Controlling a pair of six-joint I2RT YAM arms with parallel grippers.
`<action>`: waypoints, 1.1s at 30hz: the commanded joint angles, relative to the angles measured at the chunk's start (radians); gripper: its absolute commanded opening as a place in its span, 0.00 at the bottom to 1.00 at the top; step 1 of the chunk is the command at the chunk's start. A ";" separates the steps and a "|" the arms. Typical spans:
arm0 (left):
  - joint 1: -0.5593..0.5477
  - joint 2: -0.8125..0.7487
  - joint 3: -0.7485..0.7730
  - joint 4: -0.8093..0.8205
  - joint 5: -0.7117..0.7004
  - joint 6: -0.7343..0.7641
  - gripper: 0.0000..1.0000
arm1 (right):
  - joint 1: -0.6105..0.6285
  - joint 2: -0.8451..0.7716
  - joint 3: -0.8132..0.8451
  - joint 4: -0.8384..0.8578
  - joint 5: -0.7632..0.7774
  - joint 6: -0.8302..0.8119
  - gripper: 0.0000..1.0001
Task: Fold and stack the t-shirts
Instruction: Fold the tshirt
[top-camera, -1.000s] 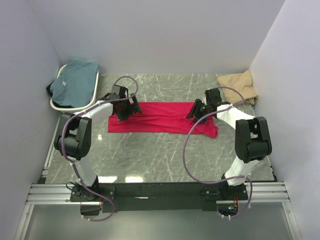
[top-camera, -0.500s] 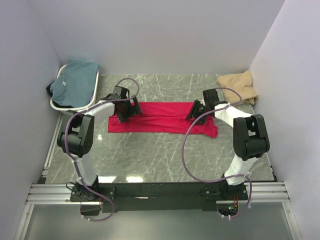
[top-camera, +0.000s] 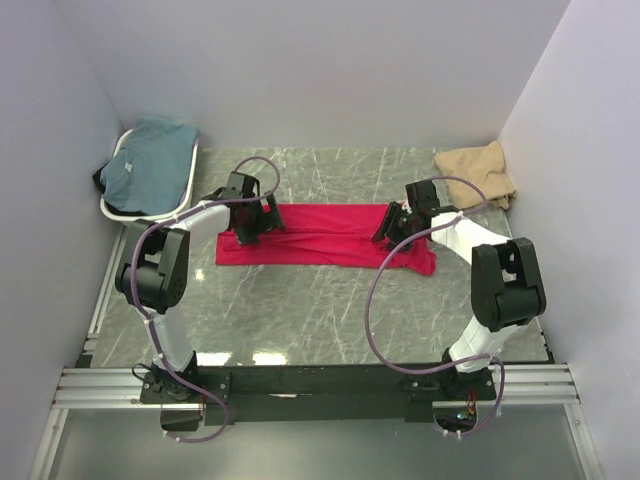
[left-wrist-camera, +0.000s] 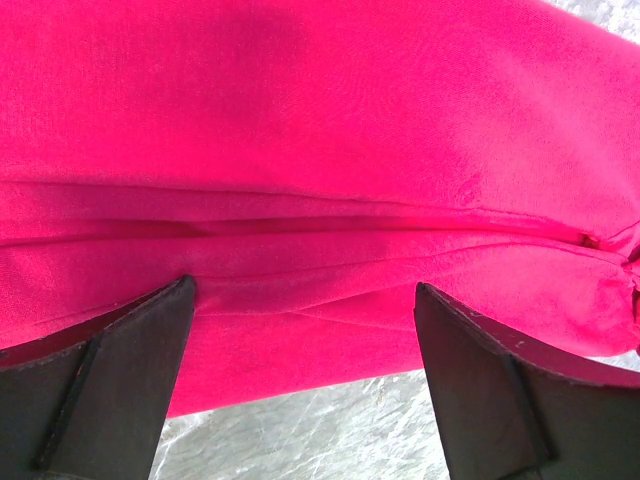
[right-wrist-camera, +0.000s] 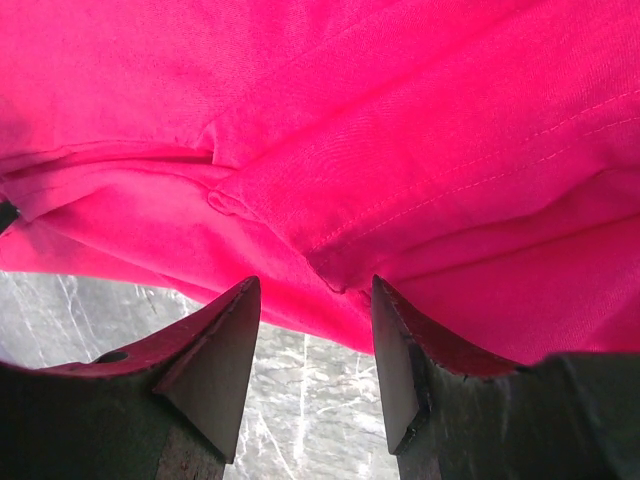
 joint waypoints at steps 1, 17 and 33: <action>-0.006 -0.006 0.029 0.000 0.009 0.015 0.96 | 0.010 -0.007 0.001 0.022 0.014 0.008 0.56; -0.006 0.014 0.049 -0.011 0.006 0.023 0.96 | 0.017 0.080 0.091 0.048 -0.009 -0.009 0.11; -0.006 0.031 0.060 -0.009 0.018 0.031 0.97 | 0.091 0.266 0.465 -0.151 0.003 -0.118 0.04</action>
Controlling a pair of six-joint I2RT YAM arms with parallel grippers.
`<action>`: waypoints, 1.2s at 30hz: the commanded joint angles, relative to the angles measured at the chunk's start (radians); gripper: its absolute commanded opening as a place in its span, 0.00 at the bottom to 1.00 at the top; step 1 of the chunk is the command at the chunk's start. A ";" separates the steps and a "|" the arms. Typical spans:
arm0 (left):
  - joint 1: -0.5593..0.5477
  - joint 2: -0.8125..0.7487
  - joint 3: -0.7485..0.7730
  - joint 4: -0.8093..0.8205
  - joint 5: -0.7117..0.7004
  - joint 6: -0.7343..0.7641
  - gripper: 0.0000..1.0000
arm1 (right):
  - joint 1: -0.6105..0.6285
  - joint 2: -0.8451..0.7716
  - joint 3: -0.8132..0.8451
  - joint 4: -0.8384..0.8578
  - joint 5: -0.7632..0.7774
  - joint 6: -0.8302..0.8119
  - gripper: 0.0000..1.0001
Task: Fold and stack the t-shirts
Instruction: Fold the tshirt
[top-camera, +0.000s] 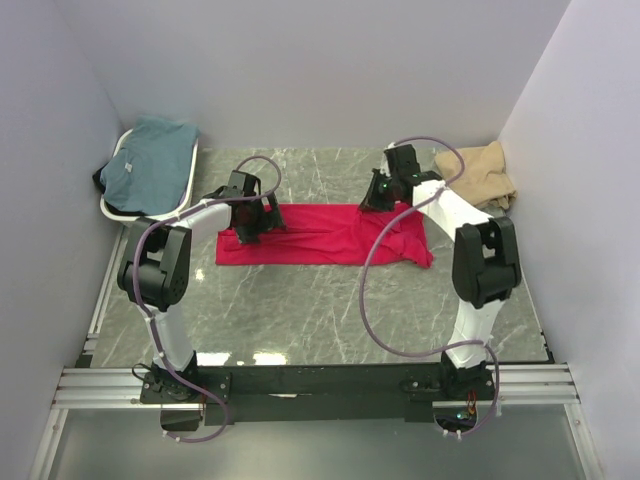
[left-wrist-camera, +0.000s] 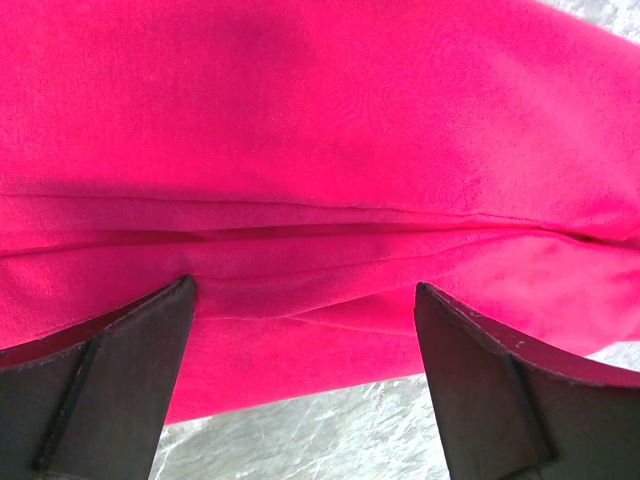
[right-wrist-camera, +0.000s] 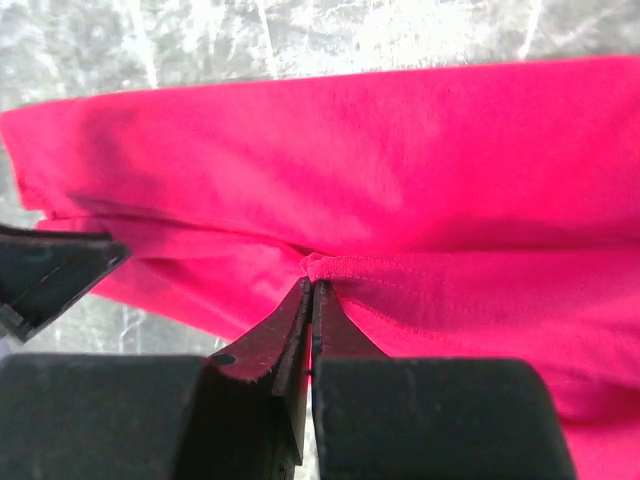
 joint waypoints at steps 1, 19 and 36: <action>-0.004 0.011 0.036 0.005 0.018 0.024 0.97 | 0.022 0.106 0.095 -0.089 0.001 -0.037 0.04; -0.004 0.009 0.032 0.003 0.026 0.023 0.97 | -0.024 -0.038 0.020 -0.134 0.274 -0.077 0.54; -0.004 0.017 0.036 0.000 0.027 0.027 0.97 | -0.144 0.054 -0.059 -0.037 0.205 -0.069 0.51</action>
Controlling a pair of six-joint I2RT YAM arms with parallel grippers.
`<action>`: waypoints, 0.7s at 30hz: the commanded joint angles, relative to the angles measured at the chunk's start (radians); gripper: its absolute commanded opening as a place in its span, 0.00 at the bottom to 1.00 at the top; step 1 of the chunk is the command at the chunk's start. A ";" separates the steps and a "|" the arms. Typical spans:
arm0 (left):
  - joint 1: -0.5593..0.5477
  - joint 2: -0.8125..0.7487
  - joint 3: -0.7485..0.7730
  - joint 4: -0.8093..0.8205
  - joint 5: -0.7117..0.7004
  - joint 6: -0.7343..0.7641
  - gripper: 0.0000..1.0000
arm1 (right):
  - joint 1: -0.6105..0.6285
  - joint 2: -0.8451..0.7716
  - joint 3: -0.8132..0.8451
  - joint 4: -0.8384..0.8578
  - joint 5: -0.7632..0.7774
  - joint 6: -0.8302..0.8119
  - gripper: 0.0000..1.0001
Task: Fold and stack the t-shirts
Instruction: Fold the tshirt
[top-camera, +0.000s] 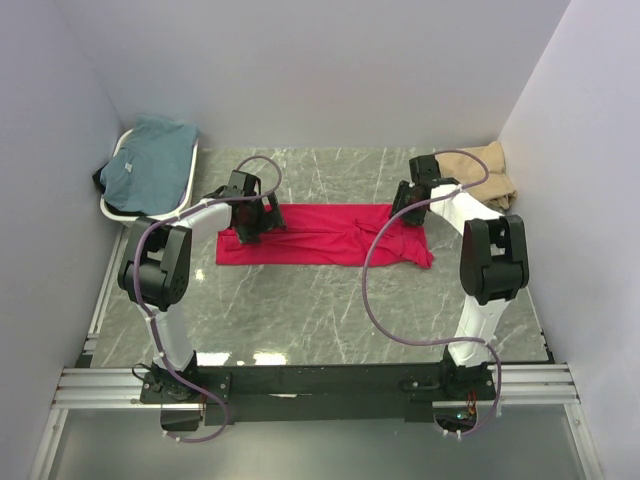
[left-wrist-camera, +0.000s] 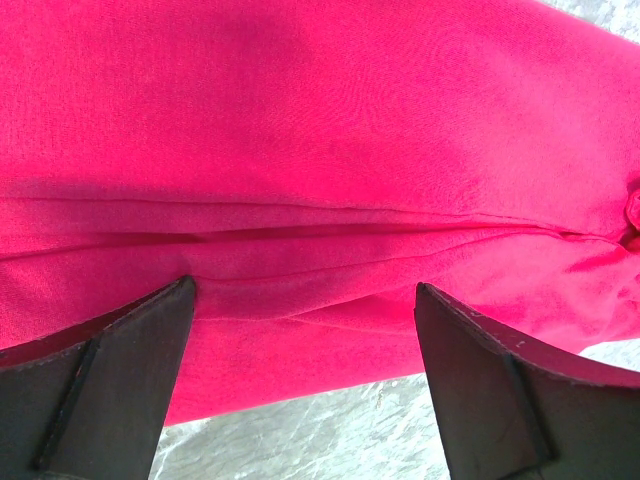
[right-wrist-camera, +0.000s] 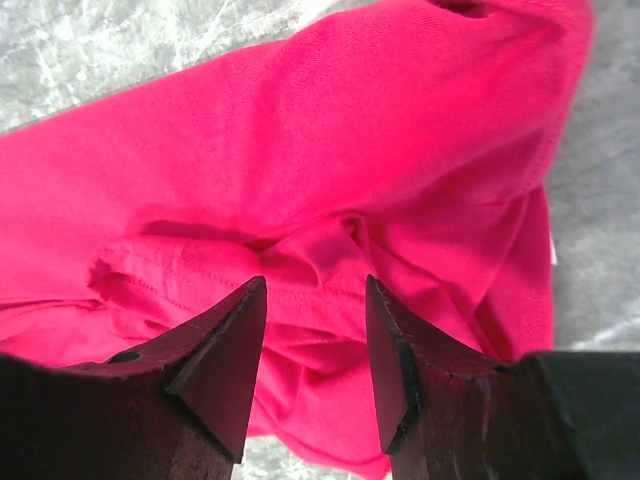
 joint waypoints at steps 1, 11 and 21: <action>-0.004 0.013 0.033 -0.002 0.019 0.025 0.97 | -0.006 0.026 0.001 0.046 -0.007 -0.001 0.51; -0.004 0.027 0.039 -0.007 0.023 0.027 0.97 | -0.014 0.061 -0.002 0.060 -0.026 -0.004 0.46; -0.004 0.039 0.042 -0.007 0.027 0.030 0.97 | -0.014 0.076 -0.010 0.069 -0.040 -0.006 0.30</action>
